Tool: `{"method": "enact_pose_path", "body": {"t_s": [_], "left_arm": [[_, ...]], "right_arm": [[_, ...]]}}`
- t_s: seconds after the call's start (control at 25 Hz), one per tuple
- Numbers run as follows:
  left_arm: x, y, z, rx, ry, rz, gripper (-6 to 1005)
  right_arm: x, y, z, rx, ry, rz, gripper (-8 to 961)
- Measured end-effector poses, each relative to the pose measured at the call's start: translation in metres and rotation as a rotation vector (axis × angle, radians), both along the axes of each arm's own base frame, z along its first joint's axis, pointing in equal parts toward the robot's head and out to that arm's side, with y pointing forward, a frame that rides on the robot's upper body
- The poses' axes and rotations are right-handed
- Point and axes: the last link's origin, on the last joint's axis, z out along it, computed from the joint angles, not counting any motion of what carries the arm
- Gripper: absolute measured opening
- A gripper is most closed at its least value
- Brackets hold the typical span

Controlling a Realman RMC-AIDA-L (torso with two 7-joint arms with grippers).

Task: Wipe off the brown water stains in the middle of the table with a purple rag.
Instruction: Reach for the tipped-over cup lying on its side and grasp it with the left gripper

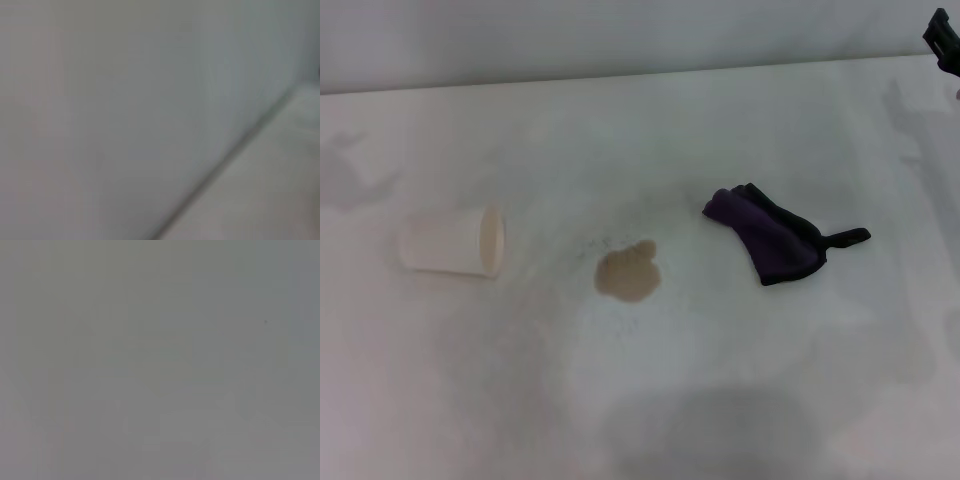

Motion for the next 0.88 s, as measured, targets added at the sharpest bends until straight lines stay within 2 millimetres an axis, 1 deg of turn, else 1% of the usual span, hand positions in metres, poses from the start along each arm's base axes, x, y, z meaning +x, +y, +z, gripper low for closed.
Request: {"method": "enact_pose_path", "body": {"t_s": [0.12, 0.2, 0.32, 0.44, 0.64, 0.72, 0.88], "left_arm": [[0.008, 0.000, -0.004, -0.080, 0.132, -0.046, 886], [0.012, 0.001, -0.007, -0.113, 0.172, -0.075, 885], [0.017, 0.001, -0.018, -0.141, 0.215, -0.142, 883], [0.020, 0.003, -0.036, -0.196, 0.277, -0.186, 882], [0.029, 0.006, -0.077, -0.322, 0.413, -0.219, 879], [0.032, 0.005, -0.092, -0.352, 0.440, -0.234, 878], [0.035, 0.003, -0.114, -0.376, 0.467, -0.281, 876]], "right_arm": [[0.000, -0.001, -0.002, -0.005, 0.006, -0.002, 856], [0.000, -0.002, -0.005, -0.010, 0.010, -0.004, 856], [-0.001, -0.003, -0.009, -0.021, 0.018, -0.005, 856], [-0.001, -0.004, -0.012, -0.028, 0.025, -0.004, 856], [0.000, -0.005, -0.014, -0.034, 0.042, -0.003, 856], [0.000, -0.005, -0.014, -0.035, 0.045, -0.002, 856], [0.000, -0.006, -0.015, -0.040, 0.046, -0.002, 856]]}}
